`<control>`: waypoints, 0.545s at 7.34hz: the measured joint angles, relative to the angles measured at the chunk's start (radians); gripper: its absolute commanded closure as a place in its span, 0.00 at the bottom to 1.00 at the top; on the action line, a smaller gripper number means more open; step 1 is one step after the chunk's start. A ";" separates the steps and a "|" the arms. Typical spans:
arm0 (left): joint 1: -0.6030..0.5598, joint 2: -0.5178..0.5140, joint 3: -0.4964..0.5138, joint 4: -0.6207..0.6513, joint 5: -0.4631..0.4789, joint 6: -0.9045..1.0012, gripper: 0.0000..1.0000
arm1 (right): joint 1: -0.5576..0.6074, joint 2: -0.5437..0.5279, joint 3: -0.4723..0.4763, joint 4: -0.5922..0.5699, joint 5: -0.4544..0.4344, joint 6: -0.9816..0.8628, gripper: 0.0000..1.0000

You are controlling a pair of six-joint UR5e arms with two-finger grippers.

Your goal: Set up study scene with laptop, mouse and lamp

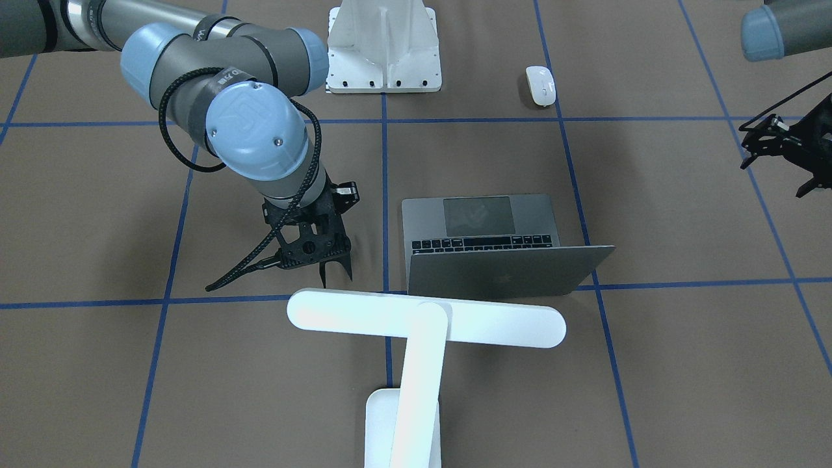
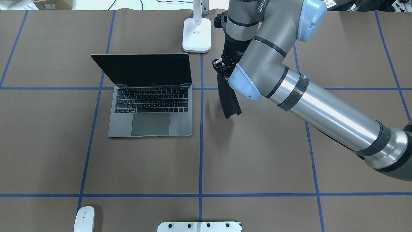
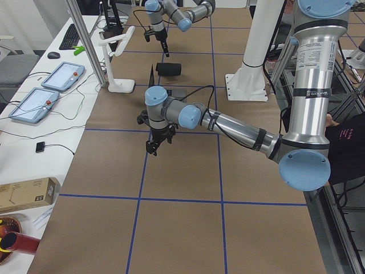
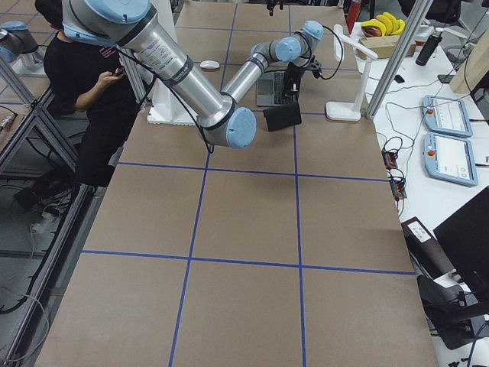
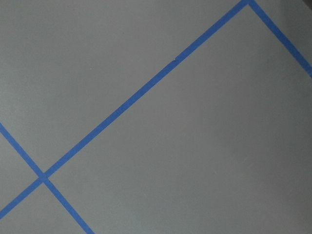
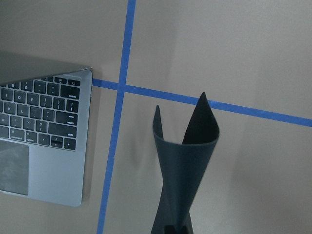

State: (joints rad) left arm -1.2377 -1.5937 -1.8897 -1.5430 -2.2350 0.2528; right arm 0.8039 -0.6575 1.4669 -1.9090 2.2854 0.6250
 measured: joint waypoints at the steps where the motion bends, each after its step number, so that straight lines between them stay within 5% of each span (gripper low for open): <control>1: 0.001 -0.002 0.000 0.000 0.000 -0.008 0.00 | 0.000 -0.005 0.008 0.001 -0.001 -0.006 0.01; 4: 0.004 -0.009 -0.011 -0.008 -0.001 -0.085 0.00 | 0.002 -0.070 0.101 0.002 -0.029 -0.021 0.01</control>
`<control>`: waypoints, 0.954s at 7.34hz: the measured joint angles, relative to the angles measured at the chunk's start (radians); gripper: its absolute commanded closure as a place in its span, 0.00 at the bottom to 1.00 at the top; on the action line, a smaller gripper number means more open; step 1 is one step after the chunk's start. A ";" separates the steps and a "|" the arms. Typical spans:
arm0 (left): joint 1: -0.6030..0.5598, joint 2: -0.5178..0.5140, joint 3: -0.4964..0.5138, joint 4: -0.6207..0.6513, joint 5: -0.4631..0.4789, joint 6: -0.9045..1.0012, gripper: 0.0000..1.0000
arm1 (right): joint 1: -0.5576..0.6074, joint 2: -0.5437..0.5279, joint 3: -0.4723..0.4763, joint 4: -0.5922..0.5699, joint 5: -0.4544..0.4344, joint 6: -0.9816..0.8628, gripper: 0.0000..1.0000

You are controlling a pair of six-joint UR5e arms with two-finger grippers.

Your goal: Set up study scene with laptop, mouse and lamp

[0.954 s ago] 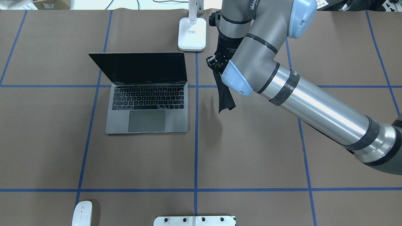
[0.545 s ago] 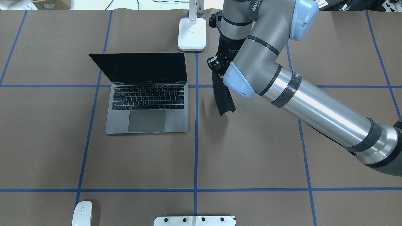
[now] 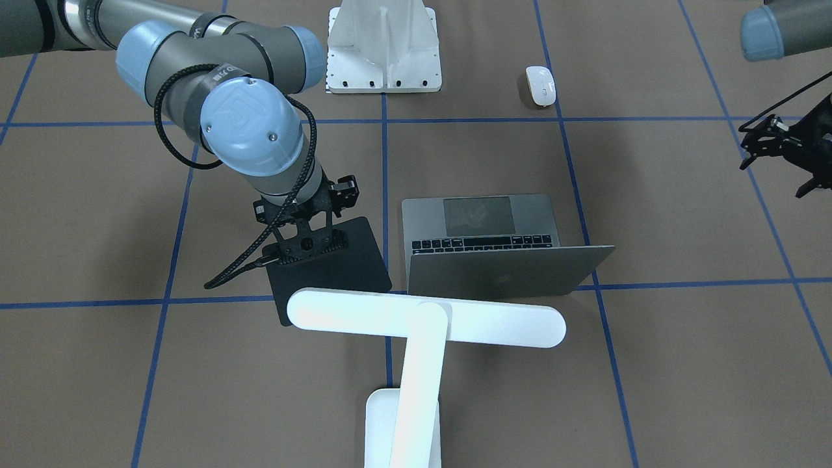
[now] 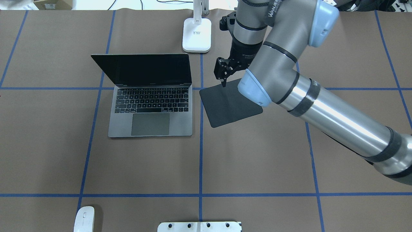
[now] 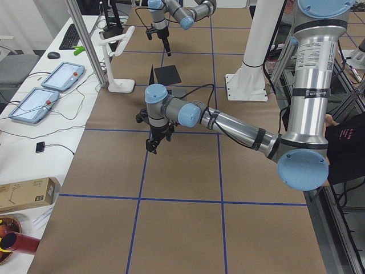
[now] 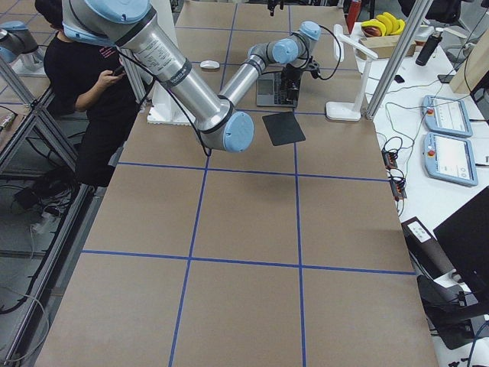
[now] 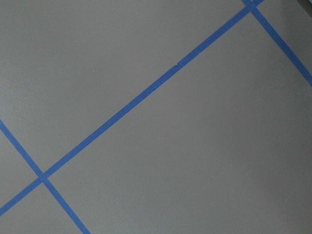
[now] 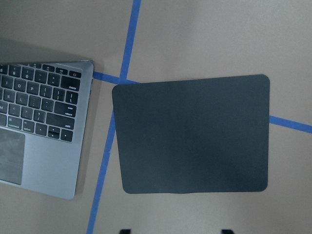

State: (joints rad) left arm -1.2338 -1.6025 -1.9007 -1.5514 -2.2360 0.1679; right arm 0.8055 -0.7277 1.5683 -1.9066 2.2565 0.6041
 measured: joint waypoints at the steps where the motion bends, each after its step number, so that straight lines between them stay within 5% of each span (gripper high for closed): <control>1: 0.002 0.001 -0.007 -0.022 -0.003 -0.034 0.00 | 0.004 -0.058 0.080 0.001 -0.022 -0.021 0.01; 4: 0.040 0.047 -0.041 -0.129 -0.089 -0.298 0.00 | 0.028 -0.179 0.254 0.013 -0.090 -0.037 0.01; 7: 0.233 0.161 -0.103 -0.365 -0.089 -0.791 0.00 | 0.076 -0.213 0.306 0.015 -0.098 -0.044 0.01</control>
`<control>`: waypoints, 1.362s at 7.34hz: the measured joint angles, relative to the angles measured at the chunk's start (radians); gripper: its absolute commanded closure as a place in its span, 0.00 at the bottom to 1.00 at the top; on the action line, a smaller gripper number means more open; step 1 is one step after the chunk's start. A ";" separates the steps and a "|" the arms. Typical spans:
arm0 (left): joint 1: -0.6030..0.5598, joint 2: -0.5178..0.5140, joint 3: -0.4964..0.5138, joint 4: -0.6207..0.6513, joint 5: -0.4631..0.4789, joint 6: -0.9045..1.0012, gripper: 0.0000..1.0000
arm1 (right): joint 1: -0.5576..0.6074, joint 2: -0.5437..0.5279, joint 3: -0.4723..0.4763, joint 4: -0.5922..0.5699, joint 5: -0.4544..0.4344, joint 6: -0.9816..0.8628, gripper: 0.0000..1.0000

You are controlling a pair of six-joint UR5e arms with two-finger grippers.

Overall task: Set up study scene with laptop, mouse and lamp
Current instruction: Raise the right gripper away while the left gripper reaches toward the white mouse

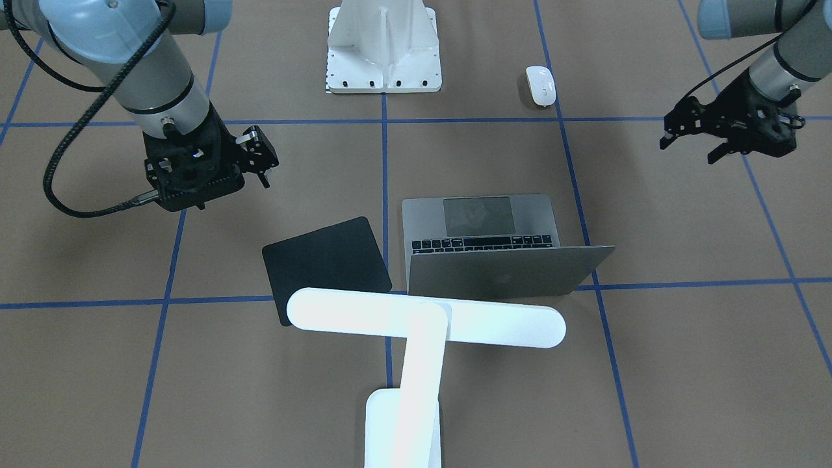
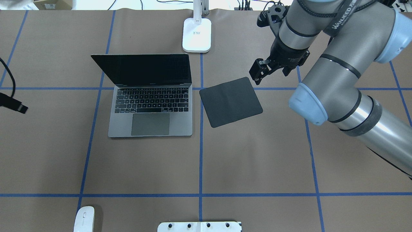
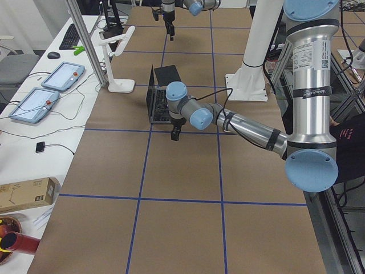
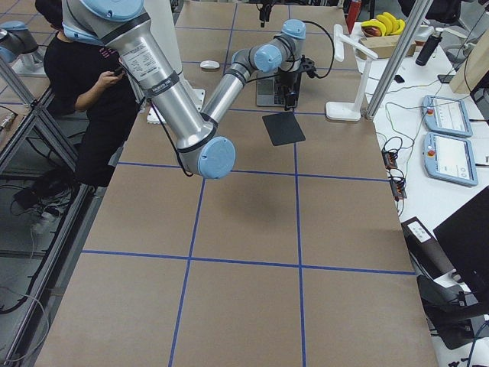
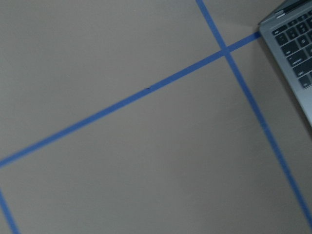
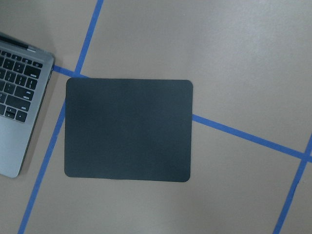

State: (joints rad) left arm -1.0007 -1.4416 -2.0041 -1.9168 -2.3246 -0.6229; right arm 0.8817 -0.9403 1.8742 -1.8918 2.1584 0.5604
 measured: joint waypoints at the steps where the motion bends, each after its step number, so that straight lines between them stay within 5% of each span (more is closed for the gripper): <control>1: 0.062 0.044 -0.007 -0.082 0.027 -0.117 0.00 | 0.009 -0.011 0.008 0.000 0.003 0.000 0.01; 6: 0.379 0.098 -0.085 -0.147 0.212 -0.473 0.00 | 0.016 -0.038 0.019 0.000 0.004 0.001 0.01; 10: 0.572 0.105 -0.108 -0.141 0.257 -0.593 0.00 | 0.016 -0.050 0.021 0.000 0.002 0.001 0.01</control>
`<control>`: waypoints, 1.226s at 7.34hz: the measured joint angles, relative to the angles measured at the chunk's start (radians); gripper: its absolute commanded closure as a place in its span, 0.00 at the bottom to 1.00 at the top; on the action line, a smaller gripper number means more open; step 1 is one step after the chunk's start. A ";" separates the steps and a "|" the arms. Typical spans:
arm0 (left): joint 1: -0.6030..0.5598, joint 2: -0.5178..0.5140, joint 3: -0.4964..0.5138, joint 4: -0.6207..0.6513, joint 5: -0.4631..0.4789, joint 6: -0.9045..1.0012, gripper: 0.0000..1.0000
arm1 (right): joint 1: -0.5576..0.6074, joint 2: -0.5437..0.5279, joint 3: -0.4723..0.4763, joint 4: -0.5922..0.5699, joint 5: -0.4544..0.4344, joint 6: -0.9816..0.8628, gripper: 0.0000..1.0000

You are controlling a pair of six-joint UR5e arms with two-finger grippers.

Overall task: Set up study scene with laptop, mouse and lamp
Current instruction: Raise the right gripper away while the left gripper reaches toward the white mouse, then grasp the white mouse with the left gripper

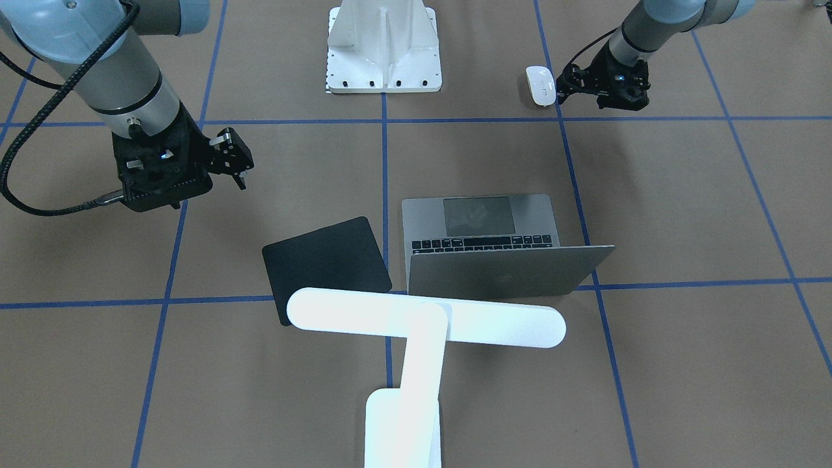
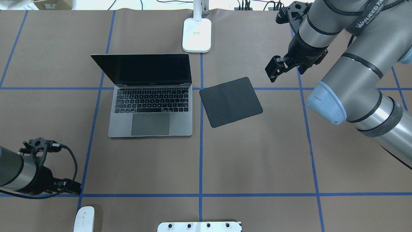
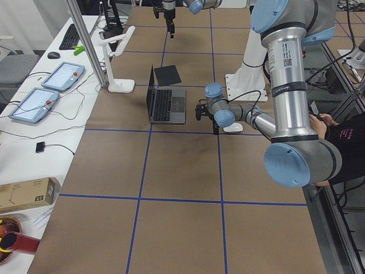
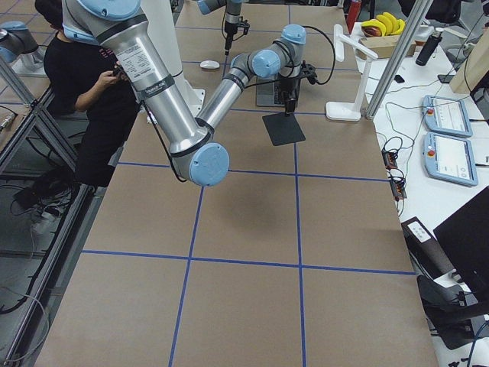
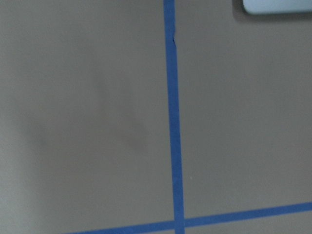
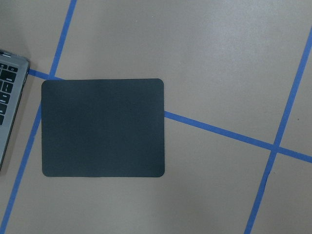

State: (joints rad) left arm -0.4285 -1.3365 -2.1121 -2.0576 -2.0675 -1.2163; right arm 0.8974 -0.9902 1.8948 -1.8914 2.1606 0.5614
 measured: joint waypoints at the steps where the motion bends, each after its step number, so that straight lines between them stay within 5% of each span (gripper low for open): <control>1: 0.047 0.000 -0.002 0.000 0.004 -0.038 0.00 | 0.000 -0.002 -0.001 0.000 0.000 0.000 0.01; 9: 0.220 -0.072 0.022 0.069 0.019 -0.217 0.07 | -0.001 -0.037 -0.001 0.002 -0.005 -0.003 0.01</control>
State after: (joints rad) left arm -0.2081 -1.4081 -2.0905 -1.9890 -2.0487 -1.4331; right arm 0.8964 -1.0274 1.8942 -1.8899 2.1553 0.5586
